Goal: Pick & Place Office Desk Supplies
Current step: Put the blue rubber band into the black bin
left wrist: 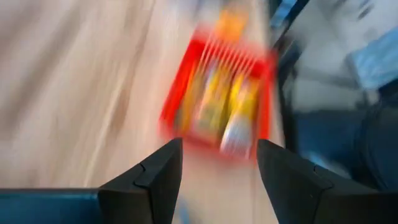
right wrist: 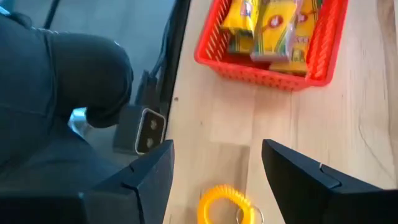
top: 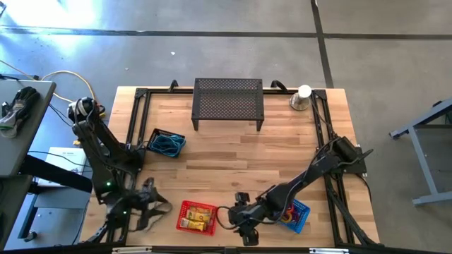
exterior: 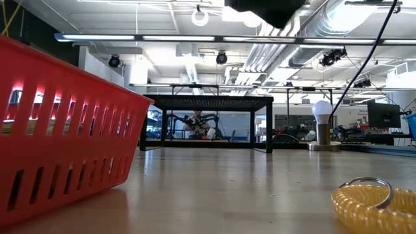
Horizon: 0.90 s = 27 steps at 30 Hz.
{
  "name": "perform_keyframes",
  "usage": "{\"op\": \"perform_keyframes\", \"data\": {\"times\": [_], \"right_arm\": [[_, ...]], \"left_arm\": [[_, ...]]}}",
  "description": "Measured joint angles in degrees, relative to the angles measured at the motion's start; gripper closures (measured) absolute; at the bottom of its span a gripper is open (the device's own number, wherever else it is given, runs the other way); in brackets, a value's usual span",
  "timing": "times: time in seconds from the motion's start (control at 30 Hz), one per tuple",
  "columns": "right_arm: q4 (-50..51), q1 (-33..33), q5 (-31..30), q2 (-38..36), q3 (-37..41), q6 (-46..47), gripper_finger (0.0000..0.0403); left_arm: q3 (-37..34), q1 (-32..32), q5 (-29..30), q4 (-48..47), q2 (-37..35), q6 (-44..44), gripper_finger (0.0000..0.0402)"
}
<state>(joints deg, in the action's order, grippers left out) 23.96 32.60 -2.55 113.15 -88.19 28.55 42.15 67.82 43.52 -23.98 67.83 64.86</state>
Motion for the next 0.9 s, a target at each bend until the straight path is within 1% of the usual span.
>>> {"op": "perform_keyframes", "data": {"times": [0.1, 0.17, 0.2, 0.27, 0.33, 0.47, 0.57, 0.7, 0.83, 0.9], "right_arm": [[-0.69, 0.45, -1.03, -0.09, -0.06, -0.02, 0.0173], [-0.65, 0.51, -2.12, -0.20, -0.10, -0.03, 0.0173], [-0.59, 0.53, -2.49, -0.17, -0.08, -0.03, 0.0173], [-0.61, 0.53, -3.38, -0.13, -0.06, -0.10, 0.0173], [-0.68, 0.53, -3.76, -0.13, -0.06, -0.25, 0.0173], [-0.64, 0.26, -3.84, -0.12, -0.06, -0.28, 0.0173], [-0.59, 0.31, -5.32, -0.11, -0.06, -1.09, 0.0173], [-0.59, 0.31, -5.50, -0.12, -0.06, -2.83, 0.0173], [-0.61, 0.31, -5.50, -0.11, -0.06, -2.90, 0.0173], [-0.61, 0.31, -5.50, -0.11, -0.06, -3.02, 0.0173]], "left_arm": [[0.00, -1.52, -14.23, -10.11, 0.00, 13.17, 0.0202], [0.00, -2.11, -20.66, -15.21, 0.20, 17.94, 0.0202], [-0.02, -2.26, -22.13, -17.01, 0.49, 19.85, 0.0202], [-0.04, -2.44, -22.52, -18.33, 1.20, 22.09, 0.0202], [-0.04, -2.48, -22.52, -17.39, 2.01, 21.75, 0.0202], [-0.04, -2.48, -21.62, -15.52, 4.69, 16.76, 0.0202], [-0.04, -2.46, -20.80, -15.41, 7.30, 13.56, 0.0202], [-0.04, -2.46, -20.79, -14.33, 11.59, 12.62, 0.0202], [-0.02, -2.46, -21.81, -10.51, 15.69, 6.68, 0.0202], [-0.02, -2.46, -22.05, -9.78, 17.32, 5.40, 0.0202]]}}
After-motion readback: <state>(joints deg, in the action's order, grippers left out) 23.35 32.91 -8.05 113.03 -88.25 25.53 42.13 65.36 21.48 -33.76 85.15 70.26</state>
